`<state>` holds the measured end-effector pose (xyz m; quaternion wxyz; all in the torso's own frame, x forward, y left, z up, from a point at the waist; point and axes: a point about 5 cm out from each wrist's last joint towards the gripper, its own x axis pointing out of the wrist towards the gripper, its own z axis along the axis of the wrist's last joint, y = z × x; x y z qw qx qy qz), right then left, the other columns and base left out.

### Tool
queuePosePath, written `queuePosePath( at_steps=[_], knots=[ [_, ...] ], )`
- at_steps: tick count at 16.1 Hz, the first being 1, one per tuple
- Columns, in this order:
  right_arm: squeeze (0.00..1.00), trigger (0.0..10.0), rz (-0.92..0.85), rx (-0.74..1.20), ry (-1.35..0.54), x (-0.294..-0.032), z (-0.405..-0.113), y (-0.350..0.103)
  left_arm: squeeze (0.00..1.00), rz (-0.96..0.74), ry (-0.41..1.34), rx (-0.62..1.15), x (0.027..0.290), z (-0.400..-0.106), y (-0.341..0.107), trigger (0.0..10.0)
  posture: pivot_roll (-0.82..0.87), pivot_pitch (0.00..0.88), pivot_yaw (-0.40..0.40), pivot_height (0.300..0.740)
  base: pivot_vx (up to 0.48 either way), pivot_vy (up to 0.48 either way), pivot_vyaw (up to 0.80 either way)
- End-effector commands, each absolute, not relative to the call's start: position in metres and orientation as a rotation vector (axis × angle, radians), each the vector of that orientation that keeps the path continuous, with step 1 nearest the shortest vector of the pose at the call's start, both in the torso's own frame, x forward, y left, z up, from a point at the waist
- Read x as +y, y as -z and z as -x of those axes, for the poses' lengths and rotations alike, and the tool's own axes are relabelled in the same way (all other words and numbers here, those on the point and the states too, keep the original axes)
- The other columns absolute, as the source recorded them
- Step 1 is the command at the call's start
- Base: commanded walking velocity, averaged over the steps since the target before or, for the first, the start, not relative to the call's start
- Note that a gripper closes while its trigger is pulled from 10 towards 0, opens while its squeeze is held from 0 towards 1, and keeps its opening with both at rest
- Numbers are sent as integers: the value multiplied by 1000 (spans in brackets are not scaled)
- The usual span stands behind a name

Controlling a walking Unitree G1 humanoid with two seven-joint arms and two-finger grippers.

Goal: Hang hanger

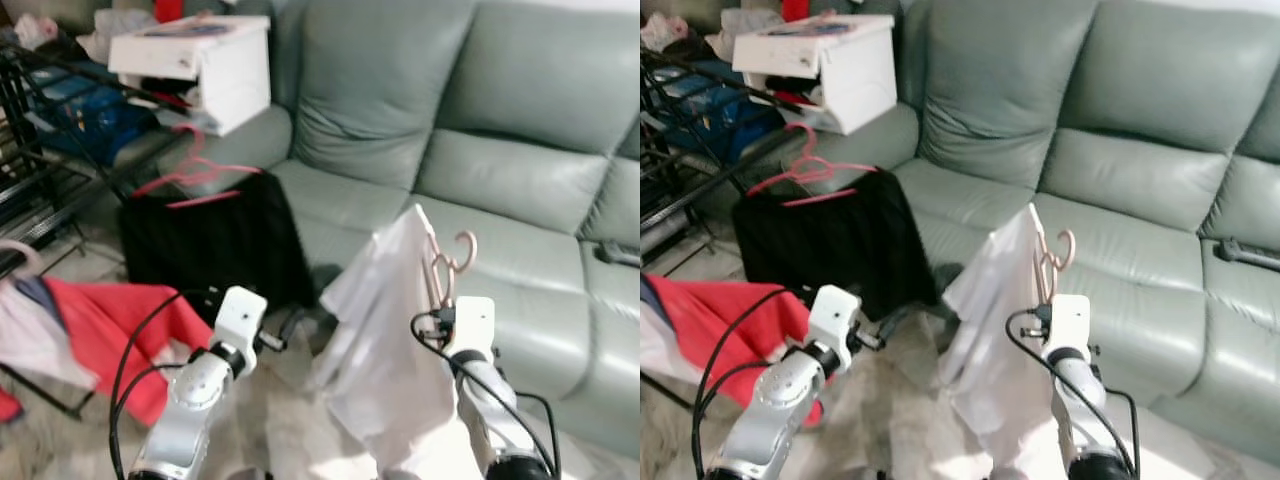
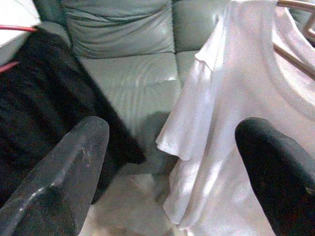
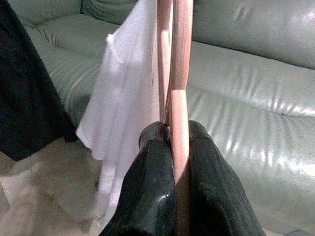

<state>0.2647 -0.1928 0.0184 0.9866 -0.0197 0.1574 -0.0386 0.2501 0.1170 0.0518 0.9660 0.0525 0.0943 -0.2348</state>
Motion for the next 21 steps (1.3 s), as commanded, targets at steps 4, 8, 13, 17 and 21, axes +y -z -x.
queuePosePath(
  at_steps=[4, 8, 13, 17, 21],
  knots=[
    [0, 10000, 51, 250, 98, -198, -273, -32, 0, -104, 483, 187, 114, -250, -53, 10000, -23, 0, 41, 740, 0, -436, 0],
    [0, 10000, 56, 254, 107, -199, -272, -31, 0, -90, 473, 184, 116, -250, -52, 10000, -25, 0, 43, 740, 0, 0, -152],
    [0, 10000, 158, 134, 83, -199, -275, -51, 0, -85, 441, 151, 119, -252, -56, 10000, -28, 0, 38, 740, 294, 0, -581],
    [0, 10000, 209, 43, 109, -202, -265, -71, 0, -103, 309, 91, 134, -263, -66, 10000, -35, 0, 32, 740, 294, 0, 0],
    [0, 10000, 194, 38, 90, -199, -248, -72, 0, -128, 224, 70, 146, -266, -68, 10000, -39, 0, 33, 740, 292, 0, 0]
  ],
)
